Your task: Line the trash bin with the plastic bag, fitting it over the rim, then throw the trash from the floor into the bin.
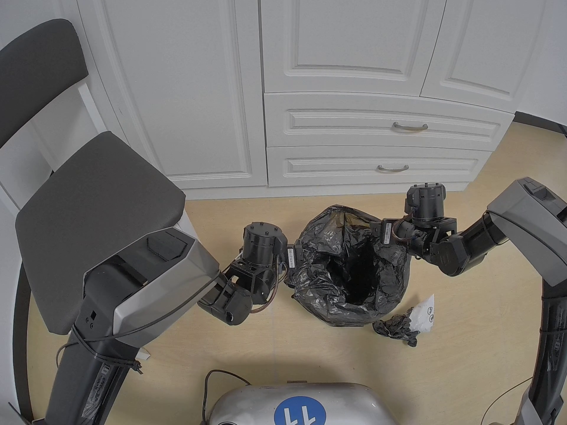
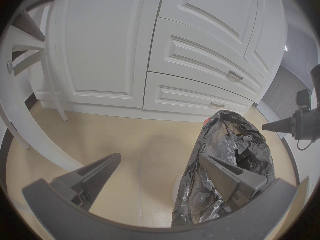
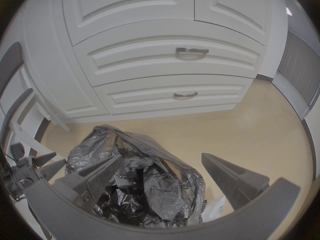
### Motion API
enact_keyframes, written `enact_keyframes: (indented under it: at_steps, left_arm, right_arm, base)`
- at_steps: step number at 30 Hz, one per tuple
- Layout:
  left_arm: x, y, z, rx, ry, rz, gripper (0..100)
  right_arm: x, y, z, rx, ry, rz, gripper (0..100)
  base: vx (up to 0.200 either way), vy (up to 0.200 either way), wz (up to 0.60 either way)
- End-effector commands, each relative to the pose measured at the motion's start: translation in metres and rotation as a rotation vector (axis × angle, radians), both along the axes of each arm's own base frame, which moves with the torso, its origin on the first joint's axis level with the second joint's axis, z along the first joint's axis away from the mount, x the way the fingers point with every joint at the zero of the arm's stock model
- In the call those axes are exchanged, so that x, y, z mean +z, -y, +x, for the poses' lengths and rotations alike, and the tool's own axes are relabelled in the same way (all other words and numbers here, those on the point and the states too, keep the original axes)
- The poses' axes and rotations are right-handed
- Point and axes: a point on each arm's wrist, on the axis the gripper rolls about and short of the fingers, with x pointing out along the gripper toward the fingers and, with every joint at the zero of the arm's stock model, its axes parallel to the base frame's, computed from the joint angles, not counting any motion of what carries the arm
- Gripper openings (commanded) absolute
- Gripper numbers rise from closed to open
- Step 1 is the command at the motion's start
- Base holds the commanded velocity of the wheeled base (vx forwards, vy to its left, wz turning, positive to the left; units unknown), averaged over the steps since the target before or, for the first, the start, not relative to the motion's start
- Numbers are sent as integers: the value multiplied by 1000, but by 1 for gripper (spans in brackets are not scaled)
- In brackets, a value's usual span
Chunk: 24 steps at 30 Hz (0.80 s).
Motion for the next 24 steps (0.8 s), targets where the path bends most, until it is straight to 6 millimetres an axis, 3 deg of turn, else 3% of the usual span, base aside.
enact_keyframes:
  at_steps: [1, 6, 8, 19, 24]
  left_arm:
    - [0, 1, -1, 1, 4, -1, 100]
    - [0, 2, -2, -1, 4, -3, 100]
    - [1, 3, -4, -3, 6, -5, 100]
    - [2, 9, -15, -26, -5, 5, 100]
    - [1, 11, -19, -36, 13, -2, 100]
  right_arm:
    - [-19, 9, 11, -26, -47, -16, 100]
    - [-27, 15, 19, -49, -86, -28, 100]
    - [-34, 23, 34, -90, -78, -19, 100]
    - [-30, 26, 59, -187, 5, 45, 100]
    - [-29, 27, 62, -192, 14, 57, 100]
  base:
    - [0, 0, 0]
    - [0, 0, 0]
    - [0, 0, 0]
    - [0, 0, 0]
    - [0, 0, 0]
